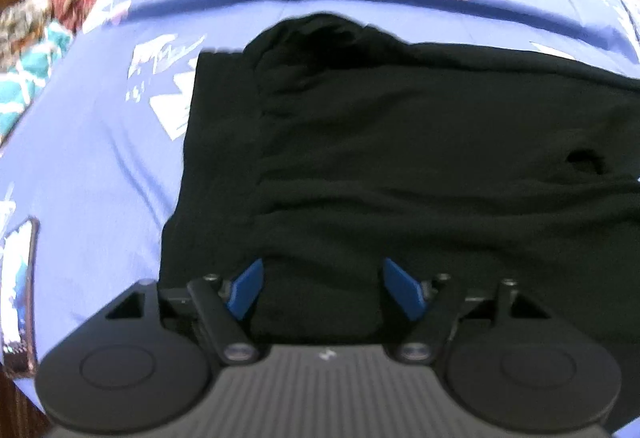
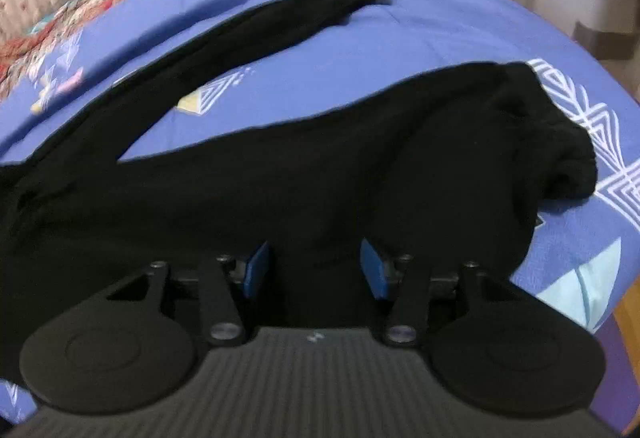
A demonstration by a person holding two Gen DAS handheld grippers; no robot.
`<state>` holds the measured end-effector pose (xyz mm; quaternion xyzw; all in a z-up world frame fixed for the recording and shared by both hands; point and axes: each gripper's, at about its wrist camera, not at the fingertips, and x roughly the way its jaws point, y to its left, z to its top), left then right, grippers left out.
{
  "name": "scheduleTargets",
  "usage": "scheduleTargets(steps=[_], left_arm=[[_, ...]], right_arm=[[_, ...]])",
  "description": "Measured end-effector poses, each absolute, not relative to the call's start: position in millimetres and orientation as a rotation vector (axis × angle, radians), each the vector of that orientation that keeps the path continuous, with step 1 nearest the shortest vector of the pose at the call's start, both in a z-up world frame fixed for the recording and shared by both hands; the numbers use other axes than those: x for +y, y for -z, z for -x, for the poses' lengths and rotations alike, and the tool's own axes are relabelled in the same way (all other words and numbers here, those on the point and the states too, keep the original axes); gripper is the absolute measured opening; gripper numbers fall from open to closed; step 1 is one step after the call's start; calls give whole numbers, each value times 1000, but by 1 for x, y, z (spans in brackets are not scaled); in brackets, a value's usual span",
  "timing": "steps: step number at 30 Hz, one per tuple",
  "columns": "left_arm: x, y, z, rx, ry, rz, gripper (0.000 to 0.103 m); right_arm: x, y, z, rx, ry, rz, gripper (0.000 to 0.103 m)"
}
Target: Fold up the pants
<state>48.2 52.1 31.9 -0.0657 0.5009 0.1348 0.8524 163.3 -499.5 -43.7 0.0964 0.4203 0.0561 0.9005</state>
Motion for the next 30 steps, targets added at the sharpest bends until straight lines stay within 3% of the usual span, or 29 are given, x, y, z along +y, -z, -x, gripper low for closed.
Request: scheduleTargets(steps=[4, 10, 12, 16, 19, 21, 23, 26, 30], left_arm=[[77, -58, -41, 960, -267, 137, 69], [120, -102, -72, 801, -312, -20, 82], [125, -101, -94, 784, -303, -96, 88], [124, -79, -147, 818, -259, -206, 88], [112, -54, -175, 831, -222, -250, 79], [102, -37, -189, 850, -181, -277, 62], [93, -20, -201, 889, -166, -317, 18], [91, -12, -202, 905, -195, -304, 11], [90, -32, -180, 838, -174, -242, 10]], right_arm=[[-493, 13, -143, 791, -110, -268, 53], [-461, 10, -122, 777, -176, -363, 53], [-449, 13, -129, 796, -199, -370, 53], [-439, 4, -141, 801, -259, -383, 53], [-441, -15, -170, 778, -285, -408, 53], [-444, -27, -197, 776, -273, -440, 51], [-448, -37, -237, 772, -237, -446, 44], [-456, -44, -301, 783, -143, -447, 41], [-482, -34, -388, 808, 4, -632, 42]])
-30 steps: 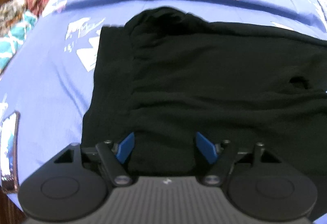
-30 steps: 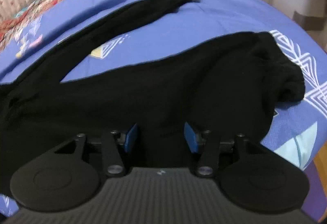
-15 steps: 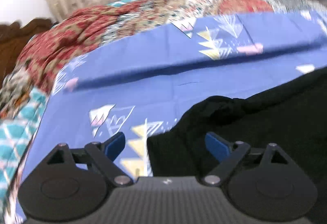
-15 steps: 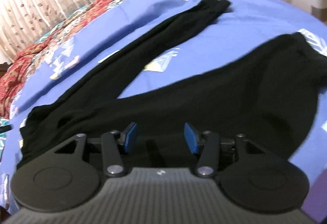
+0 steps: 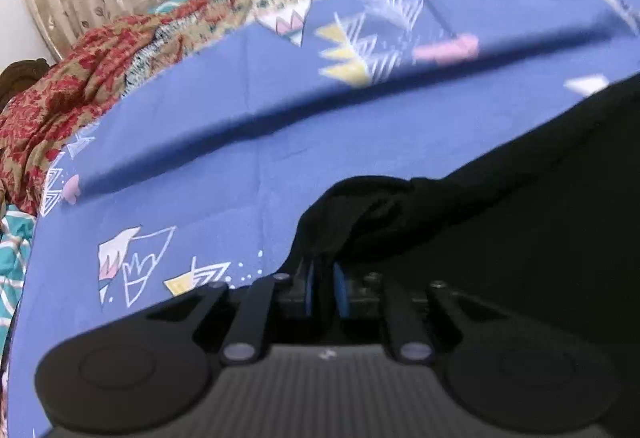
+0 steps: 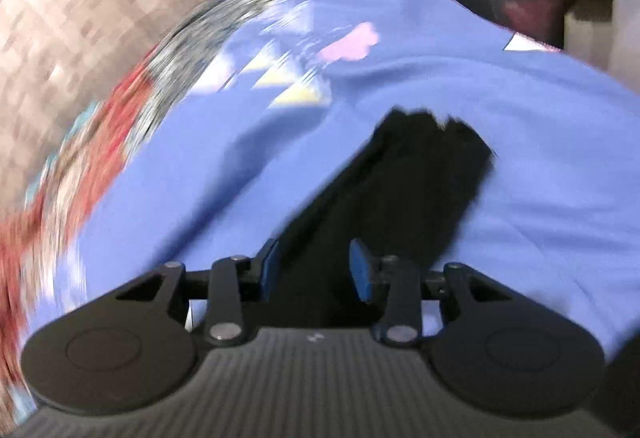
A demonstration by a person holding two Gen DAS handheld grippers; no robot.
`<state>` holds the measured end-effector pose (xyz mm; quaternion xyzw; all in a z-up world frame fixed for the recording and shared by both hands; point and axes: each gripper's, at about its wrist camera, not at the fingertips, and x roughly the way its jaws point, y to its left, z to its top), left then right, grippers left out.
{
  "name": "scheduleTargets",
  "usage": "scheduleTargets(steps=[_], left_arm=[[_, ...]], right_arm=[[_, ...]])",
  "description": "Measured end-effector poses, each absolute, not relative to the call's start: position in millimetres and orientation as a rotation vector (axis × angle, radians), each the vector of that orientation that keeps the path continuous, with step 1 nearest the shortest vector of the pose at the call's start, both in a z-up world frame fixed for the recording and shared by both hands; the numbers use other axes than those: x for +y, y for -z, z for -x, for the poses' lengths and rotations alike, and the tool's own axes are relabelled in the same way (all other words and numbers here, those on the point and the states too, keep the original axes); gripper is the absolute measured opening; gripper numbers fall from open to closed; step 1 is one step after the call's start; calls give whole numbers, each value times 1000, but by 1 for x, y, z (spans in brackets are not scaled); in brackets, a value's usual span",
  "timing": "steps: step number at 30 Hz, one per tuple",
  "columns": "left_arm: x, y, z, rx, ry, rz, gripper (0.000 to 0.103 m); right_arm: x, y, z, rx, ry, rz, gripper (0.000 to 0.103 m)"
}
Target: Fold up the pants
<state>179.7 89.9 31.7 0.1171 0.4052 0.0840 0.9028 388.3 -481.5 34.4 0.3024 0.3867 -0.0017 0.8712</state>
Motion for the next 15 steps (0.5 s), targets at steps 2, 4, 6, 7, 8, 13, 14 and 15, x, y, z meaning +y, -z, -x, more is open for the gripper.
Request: scheduleTargets(steps=[2, 4, 6, 7, 8, 13, 14, 15], left_arm=[[90, -41, -172, 808, -179, -231, 10], [87, -50, -161, 765, -208, -222, 10], [82, -60, -149, 723, -230, -204, 10], [77, -64, -142, 706, -238, -202, 10], [73, -68, -136, 694, -244, -208, 10], [52, -83, -114, 656, -258, -240, 10], [51, -86, -112, 654, -256, -230, 10], [51, -89, -110, 650, -256, -221, 10]], right_arm=[[-485, -27, -424, 800, 91, -671, 43], [-485, -10, -455, 829, 176, -698, 44], [-482, 9, -479, 870, 239, -695, 44], [-480, 17, -487, 887, 272, -678, 44], [-479, 27, -494, 904, 293, -664, 44], [-483, 38, -498, 902, 264, -597, 7], [-490, 36, -492, 887, 253, -639, 7], [-497, 31, -482, 866, 237, -674, 6]])
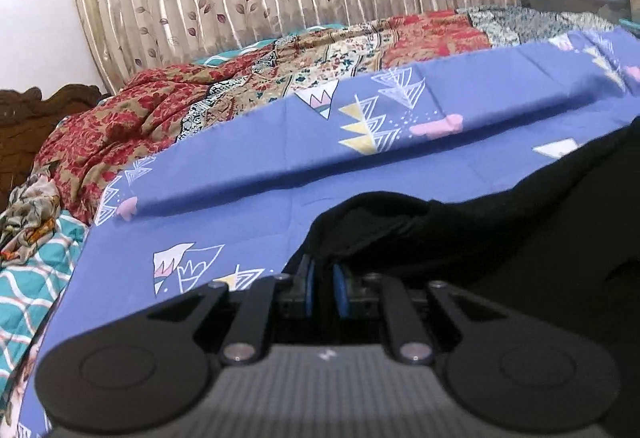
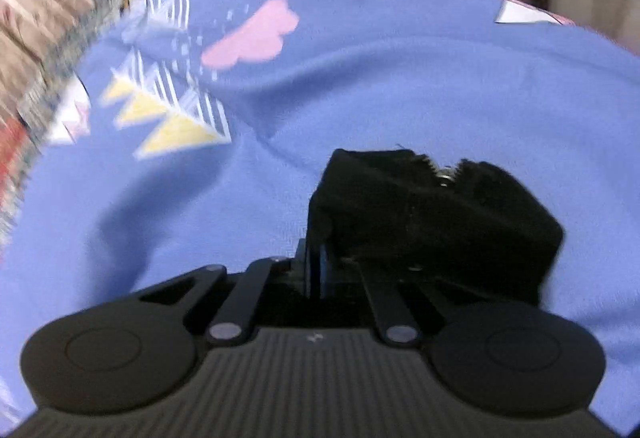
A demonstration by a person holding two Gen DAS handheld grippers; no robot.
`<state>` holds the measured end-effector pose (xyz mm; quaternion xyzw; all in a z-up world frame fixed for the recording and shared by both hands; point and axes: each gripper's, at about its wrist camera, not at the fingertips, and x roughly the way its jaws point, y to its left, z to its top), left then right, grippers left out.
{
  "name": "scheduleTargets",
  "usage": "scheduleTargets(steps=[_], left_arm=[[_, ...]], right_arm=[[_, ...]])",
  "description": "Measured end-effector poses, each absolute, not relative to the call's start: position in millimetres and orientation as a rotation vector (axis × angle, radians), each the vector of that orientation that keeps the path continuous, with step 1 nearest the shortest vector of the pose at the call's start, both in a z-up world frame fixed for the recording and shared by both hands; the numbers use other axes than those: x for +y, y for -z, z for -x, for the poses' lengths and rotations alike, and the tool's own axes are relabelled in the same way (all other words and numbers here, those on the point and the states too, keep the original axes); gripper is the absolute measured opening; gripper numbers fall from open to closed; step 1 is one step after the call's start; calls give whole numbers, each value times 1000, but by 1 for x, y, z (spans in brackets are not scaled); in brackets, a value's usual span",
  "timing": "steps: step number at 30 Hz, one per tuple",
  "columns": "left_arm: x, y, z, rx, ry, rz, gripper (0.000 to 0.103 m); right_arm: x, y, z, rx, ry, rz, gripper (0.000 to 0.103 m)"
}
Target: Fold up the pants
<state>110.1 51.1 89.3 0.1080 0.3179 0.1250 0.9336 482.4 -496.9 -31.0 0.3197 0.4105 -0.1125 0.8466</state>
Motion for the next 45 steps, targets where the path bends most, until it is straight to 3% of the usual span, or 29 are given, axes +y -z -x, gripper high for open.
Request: scheduleTargets(steps=[9, 14, 18, 25, 27, 29, 30, 31, 32, 35, 41, 45], left_arm=[[47, -129, -52, 566, -287, -163, 10], [51, -146, 12, 536, -276, -113, 10], [53, -135, 62, 590, -251, -84, 10], [42, -80, 96, 733, -226, -82, 11], [39, -66, 98, 777, -225, -90, 15], [37, -63, 104, 796, -209, -84, 17], [36, -64, 110, 792, -195, -87, 19], [36, -67, 116, 783, -179, -92, 25], [40, -73, 123, 765, -156, -82, 32], [63, -94, 144, 706, -102, 39, 55], [133, -116, 127, 656, -86, 328, 64], [169, -87, 78, 814, -87, 480, 68]], right_arm=[[-569, -56, -344, 671, 26, -853, 6], [-613, -64, -244, 623, -26, -927, 6], [-639, -44, -171, 630, -12, -933, 6], [-664, 64, -100, 764, 188, -1097, 8], [-660, 75, -94, 738, 208, -1140, 13], [-657, 73, -92, 697, 217, -1172, 24], [-657, 70, -92, 684, 226, -1175, 35], [-657, 64, -90, 670, 238, -1168, 44], [-659, 56, -82, 650, 270, -1151, 47], [-654, 29, -62, 550, 387, -1016, 46], [-569, -22, -85, 534, 23, -719, 46], [-458, -41, -120, 670, -402, -555, 46]])
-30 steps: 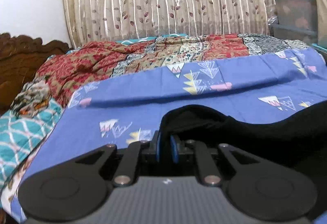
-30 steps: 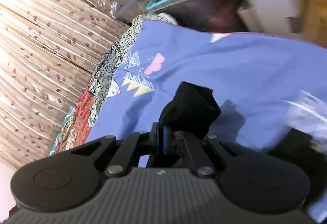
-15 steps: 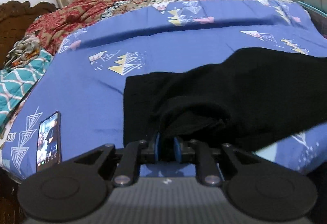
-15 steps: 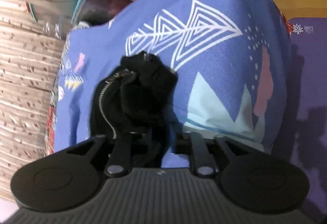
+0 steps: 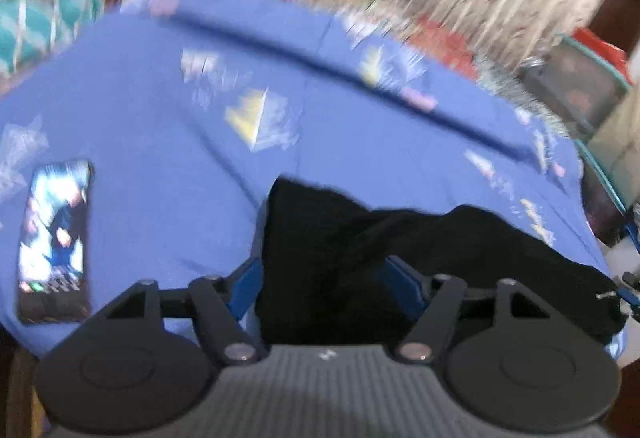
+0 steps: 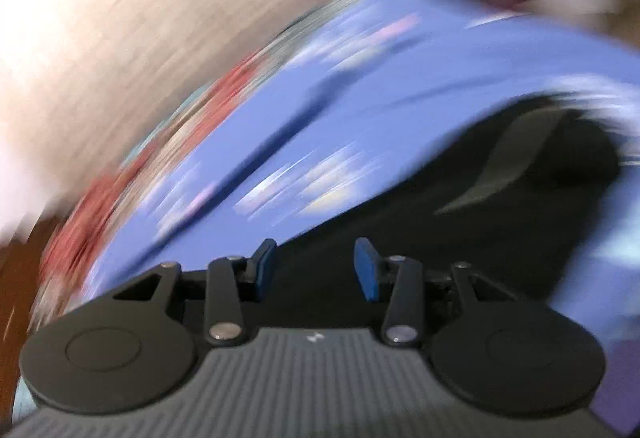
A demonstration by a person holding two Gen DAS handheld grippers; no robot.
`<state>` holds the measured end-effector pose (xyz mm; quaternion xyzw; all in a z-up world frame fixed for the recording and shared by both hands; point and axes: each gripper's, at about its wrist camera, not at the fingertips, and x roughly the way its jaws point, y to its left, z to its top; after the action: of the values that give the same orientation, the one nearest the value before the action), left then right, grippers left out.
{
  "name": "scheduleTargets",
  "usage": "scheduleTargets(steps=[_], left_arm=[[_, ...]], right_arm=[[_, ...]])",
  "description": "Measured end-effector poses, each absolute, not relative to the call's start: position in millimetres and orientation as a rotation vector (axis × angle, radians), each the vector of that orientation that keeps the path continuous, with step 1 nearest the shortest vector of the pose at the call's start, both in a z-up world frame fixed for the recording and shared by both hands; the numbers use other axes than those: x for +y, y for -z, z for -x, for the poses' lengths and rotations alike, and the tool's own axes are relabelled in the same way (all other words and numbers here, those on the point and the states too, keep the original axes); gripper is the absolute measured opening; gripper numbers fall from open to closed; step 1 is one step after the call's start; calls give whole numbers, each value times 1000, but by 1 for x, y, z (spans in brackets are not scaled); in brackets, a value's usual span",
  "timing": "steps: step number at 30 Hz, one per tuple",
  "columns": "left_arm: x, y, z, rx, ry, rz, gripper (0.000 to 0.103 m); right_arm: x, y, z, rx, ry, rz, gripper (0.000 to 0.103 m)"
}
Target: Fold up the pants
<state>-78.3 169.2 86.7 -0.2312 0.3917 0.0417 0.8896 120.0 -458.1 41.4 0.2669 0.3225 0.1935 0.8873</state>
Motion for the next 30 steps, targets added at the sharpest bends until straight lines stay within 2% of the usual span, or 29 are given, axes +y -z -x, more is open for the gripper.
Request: scheduleTargets(steps=[3, 5, 10, 13, 14, 15, 16, 18, 20, 24, 27, 30], left_arm=[[186, -64, 69, 891, -113, 596, 67], [192, -61, 80, 859, -100, 645, 67], [210, -61, 120, 806, -142, 702, 68], [220, -62, 139, 772, -155, 737, 68], [224, -65, 138, 761, -154, 749, 68], [227, -65, 142, 746, -149, 765, 68], [229, -66, 143, 735, -142, 776, 68], [232, -68, 143, 714, -115, 796, 73], [231, -69, 135, 690, -76, 811, 84], [221, -68, 109, 679, -7, 830, 93], [218, -65, 88, 658, 84, 925, 95], [213, -60, 71, 639, 138, 1014, 103]], right_arm=[[-338, -58, -122, 739, -764, -322, 47], [-264, -67, -105, 728, -949, -108, 55], [-115, -68, -48, 588, -1366, 394, 73], [-61, -53, -36, 537, -1471, 572, 76], [-46, -45, -42, 534, -1461, 626, 74], [-32, -35, -50, 545, -1432, 687, 56], [-20, -27, -61, 574, -1399, 722, 17], [-16, -31, -92, 672, -1341, 573, 17], [-34, -49, -132, 748, -1266, 241, 17], [-80, -61, -177, 790, -1123, -227, 17], [-83, -57, -177, 822, -1102, -286, 17], [-78, -52, -168, 838, -1108, -258, 17]])
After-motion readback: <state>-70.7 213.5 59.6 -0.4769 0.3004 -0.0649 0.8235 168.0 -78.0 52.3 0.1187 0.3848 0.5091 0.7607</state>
